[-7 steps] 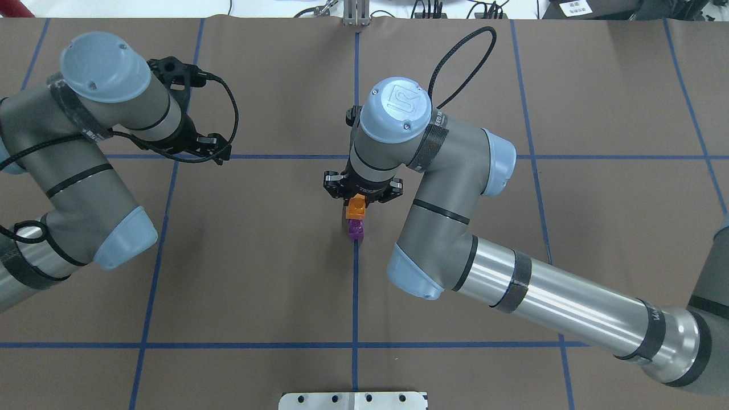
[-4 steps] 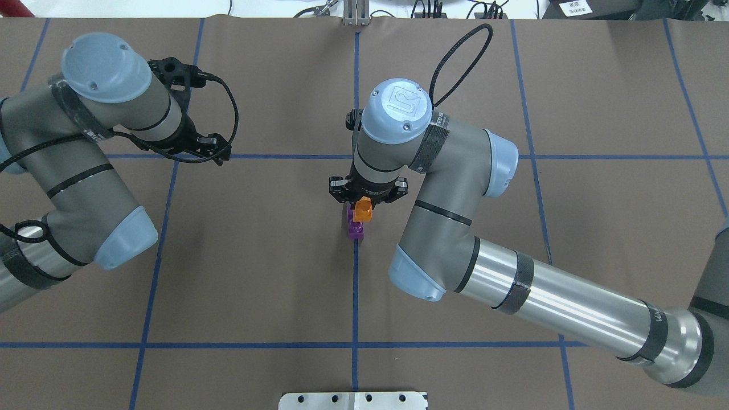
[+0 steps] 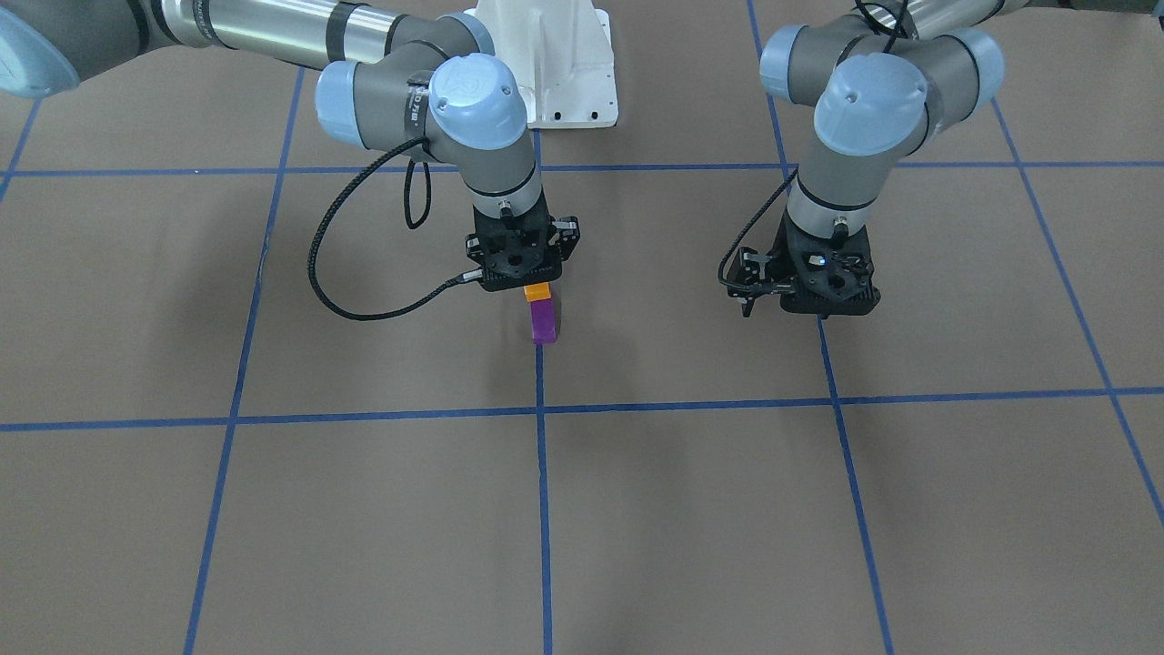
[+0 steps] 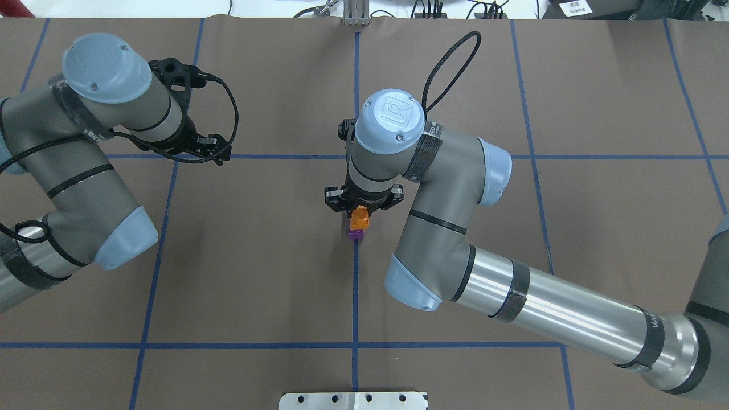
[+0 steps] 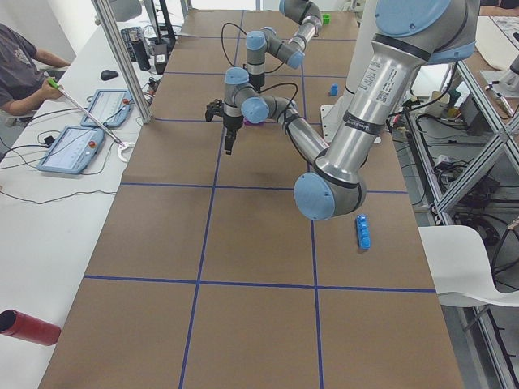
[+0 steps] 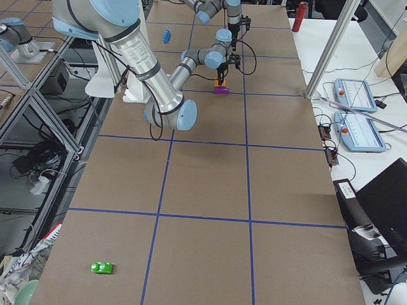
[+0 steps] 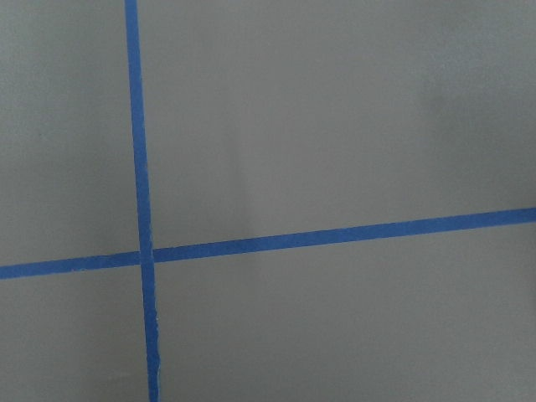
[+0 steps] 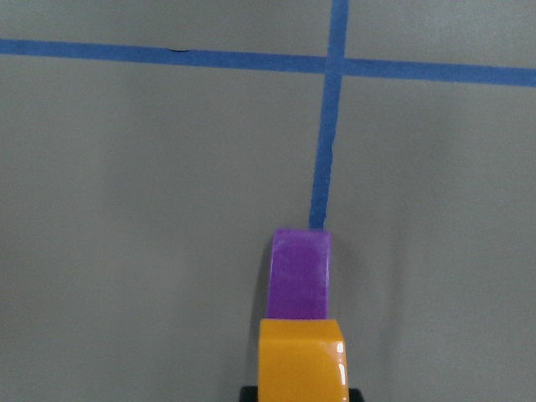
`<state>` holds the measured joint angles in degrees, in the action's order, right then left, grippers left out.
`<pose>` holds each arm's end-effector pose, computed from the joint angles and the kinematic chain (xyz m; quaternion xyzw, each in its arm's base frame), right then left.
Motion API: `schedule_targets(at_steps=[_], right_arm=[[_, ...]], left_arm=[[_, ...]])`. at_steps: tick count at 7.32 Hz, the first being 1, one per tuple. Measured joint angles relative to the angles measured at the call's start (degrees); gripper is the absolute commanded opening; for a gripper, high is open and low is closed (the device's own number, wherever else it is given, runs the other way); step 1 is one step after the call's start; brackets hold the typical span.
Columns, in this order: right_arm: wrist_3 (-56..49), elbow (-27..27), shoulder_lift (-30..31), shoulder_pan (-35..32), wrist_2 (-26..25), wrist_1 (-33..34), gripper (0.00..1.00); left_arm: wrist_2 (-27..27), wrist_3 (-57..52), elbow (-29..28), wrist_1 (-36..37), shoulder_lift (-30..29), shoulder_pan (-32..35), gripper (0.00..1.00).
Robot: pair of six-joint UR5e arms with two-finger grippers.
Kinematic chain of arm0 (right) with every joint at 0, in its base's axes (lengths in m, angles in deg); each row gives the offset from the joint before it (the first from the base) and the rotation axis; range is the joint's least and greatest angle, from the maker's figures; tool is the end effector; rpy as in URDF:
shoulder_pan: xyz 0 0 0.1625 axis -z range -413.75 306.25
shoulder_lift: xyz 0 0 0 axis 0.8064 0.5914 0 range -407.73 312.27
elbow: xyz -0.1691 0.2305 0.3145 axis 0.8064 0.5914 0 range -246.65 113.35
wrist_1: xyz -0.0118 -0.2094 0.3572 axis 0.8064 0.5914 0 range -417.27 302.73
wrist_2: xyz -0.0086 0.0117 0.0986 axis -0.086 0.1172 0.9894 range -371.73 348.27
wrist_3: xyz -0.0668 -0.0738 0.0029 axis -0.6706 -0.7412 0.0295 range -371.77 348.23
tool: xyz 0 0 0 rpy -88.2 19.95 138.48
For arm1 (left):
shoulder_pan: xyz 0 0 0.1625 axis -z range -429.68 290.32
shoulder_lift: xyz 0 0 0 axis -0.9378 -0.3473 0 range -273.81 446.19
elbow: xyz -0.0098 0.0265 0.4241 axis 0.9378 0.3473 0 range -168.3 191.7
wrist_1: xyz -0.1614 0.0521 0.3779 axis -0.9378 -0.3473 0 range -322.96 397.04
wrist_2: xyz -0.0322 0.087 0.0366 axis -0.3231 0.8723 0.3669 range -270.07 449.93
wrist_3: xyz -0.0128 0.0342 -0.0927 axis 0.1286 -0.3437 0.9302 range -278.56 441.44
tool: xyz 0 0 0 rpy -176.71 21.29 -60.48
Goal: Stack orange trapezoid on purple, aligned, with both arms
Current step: 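Lower the orange trapezoid onto the purple block with the right gripper, aligning it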
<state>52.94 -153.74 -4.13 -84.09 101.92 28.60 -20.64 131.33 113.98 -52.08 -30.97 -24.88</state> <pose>-0.5800 -0.4479 0.1735 0.0186 -0.4370 -0.0431 0.8982 0.3800 -0.5157 0.3024 0.0949 0.3535 0.0209 0.9304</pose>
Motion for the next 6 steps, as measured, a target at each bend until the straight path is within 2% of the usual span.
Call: schedule_targets(at_steps=[6], right_arm=[[-1.3, 0.7, -0.4, 0.7, -1.7, 0.0, 0.00]], left_arm=[[0.0, 0.0, 0.0, 0.0, 0.1, -0.1, 1.00]])
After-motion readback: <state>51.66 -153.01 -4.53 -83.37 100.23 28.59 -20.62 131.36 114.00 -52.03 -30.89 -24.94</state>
